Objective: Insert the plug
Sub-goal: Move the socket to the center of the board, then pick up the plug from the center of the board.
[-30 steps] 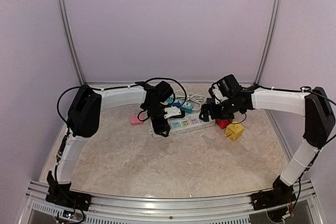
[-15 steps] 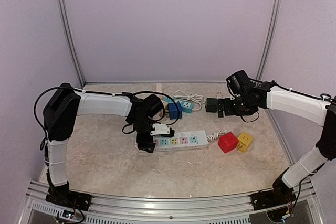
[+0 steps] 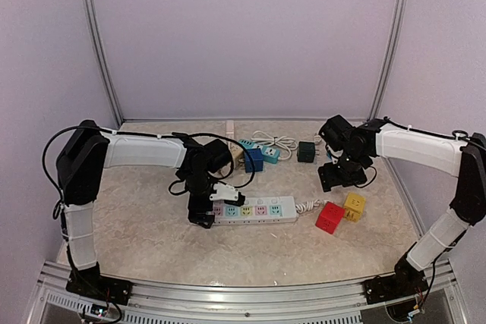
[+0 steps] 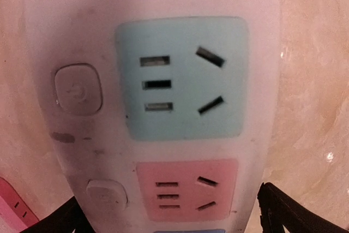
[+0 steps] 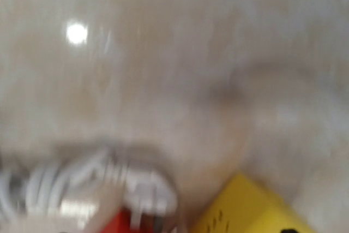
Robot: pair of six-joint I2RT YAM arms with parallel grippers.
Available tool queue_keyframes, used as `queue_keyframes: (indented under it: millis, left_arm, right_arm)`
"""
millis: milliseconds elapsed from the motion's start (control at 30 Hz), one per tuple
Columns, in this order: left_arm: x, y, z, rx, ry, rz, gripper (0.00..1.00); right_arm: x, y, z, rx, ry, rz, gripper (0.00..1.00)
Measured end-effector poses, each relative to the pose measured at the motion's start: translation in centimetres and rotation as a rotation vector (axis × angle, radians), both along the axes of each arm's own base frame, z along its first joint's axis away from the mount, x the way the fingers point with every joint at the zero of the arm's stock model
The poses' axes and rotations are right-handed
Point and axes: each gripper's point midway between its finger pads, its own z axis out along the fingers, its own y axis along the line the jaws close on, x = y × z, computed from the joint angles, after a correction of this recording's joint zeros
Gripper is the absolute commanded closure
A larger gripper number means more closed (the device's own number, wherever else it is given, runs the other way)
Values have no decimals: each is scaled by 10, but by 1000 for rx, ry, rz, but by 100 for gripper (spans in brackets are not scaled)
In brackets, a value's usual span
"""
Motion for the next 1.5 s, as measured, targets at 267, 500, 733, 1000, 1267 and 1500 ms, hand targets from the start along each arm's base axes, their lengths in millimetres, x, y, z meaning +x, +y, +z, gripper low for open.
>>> queue_keyframes:
  millis: [267,500,733,1000,1267,1500]
  left_arm:
    - [28,-5,84,-127,-69,113,1]
    - [58,7,133,-212,-158,288,1]
    - [57,16,128,-191,-157,360,1]
    - [48,23,130,-195,-153,382,1]
    - [44,27,126,-191,-148,389,1]
    - [44,27,130,-200,-156,392,1]
  right_arm:
    - [-52,18,0,2,114,33,2]
    - [-76,22,-20,-26,107,-76,0]
    - [-69,28,-27,-18,-6,-210,0]
    - [-75,11,-55,-19,-48,-329,1]
    - [-80,-2,-65,-48,-60,-369,16]
    - [-79,3,-76,-20,-61,-314,68]
